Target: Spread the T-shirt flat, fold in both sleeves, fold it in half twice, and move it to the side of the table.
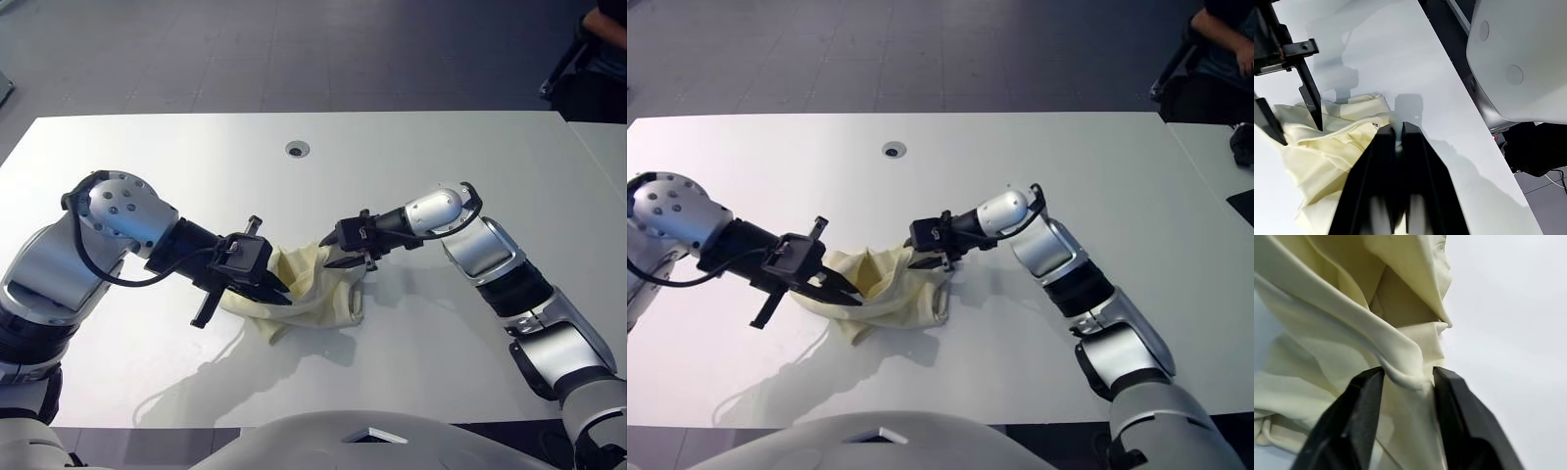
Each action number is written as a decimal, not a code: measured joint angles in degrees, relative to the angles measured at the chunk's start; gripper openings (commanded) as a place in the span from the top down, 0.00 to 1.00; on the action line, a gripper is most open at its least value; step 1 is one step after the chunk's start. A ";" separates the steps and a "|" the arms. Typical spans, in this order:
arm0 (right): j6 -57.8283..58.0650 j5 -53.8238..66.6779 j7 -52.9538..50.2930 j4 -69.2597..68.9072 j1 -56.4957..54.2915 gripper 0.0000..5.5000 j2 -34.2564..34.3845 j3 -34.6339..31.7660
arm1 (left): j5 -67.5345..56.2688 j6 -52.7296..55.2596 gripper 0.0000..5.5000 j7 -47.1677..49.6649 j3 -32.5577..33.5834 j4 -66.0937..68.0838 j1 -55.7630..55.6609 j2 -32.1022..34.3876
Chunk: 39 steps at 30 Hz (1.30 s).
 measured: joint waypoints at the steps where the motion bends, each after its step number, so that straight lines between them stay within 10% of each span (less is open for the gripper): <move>1: -0.01 -0.23 -0.01 -0.07 0.12 0.79 -0.08 0.00 | -0.01 0.00 1.00 0.01 0.00 0.00 -0.15 0.01; 8: -0.01 -0.83 0.13 -1.18 0.98 1.00 -1.11 -0.02 | 0.00 -0.28 1.00 -0.01 -0.02 0.44 -0.50 0.14; 39: 29.35 31.34 8.15 -1.20 -12.38 1.00 -11.54 -27.26 | 7.93 -9.59 1.00 7.00 2.04 30.94 -18.38 -8.72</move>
